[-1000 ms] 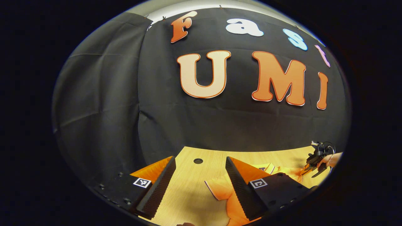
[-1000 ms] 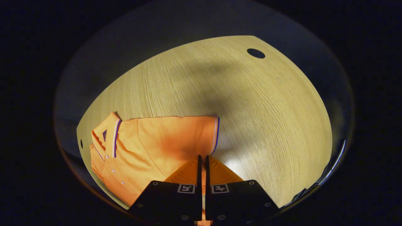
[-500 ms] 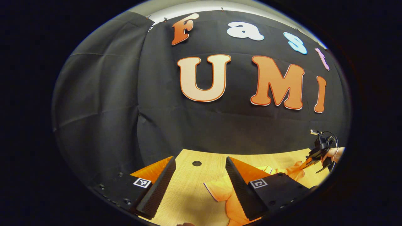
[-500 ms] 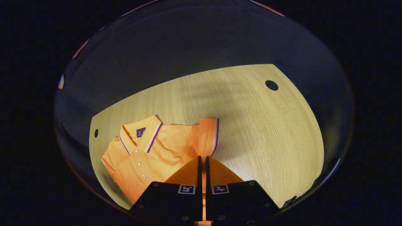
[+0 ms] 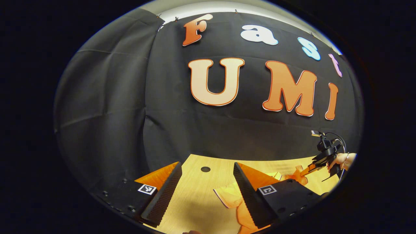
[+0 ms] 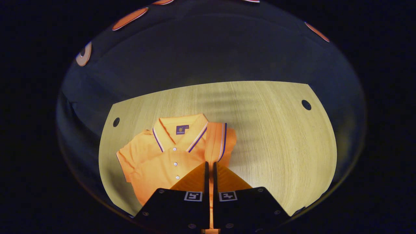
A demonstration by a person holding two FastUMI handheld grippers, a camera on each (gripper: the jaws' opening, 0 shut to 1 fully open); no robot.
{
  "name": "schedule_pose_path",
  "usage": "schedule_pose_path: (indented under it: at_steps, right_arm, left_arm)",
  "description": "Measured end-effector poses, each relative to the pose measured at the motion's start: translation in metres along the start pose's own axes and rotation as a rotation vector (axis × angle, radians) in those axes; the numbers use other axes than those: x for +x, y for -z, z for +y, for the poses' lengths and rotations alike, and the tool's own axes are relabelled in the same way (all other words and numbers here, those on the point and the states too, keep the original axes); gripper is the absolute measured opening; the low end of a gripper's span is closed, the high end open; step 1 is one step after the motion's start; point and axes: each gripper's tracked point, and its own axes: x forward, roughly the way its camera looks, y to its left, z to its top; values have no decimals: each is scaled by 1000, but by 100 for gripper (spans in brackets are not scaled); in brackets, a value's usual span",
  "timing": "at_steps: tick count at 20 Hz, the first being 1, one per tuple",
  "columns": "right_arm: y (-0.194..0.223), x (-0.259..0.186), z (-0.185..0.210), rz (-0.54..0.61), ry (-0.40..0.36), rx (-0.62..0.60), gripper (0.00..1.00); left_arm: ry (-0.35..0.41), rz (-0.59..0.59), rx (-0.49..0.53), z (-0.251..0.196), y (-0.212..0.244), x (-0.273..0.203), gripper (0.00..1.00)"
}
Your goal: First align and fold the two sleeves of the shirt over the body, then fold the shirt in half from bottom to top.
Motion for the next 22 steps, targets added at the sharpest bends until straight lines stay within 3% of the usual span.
schedule_pose_path:
  at_steps: [6, 11, 13, 15, 18, 22]
  right_arm:
    - [15, 16, 55, 30, -96, -52, 5]
    - [23, 27, 71, 51, -119, -54, 7]
    - [22, 24, 76, 51, -141, -65, 18]
    - [21, 25, 77, 30, -146, -71, 35]
    - [13, 16, 72, -18, -142, -55, 100]
    - [-3, -8, 57, -105, -143, -29, 99]
  left_arm:
    - [-14, 27, -30, 22, 11, 3, 98]
    - [-21, 51, -34, 28, 17, 8, 98]
    - [-16, 55, -40, 24, 18, 9, 98]
    - [-4, 69, -53, 19, 22, 12, 98]
    - [15, 129, -87, 9, 37, 17, 98]
    - [29, 188, -128, -6, 47, 33, 98]
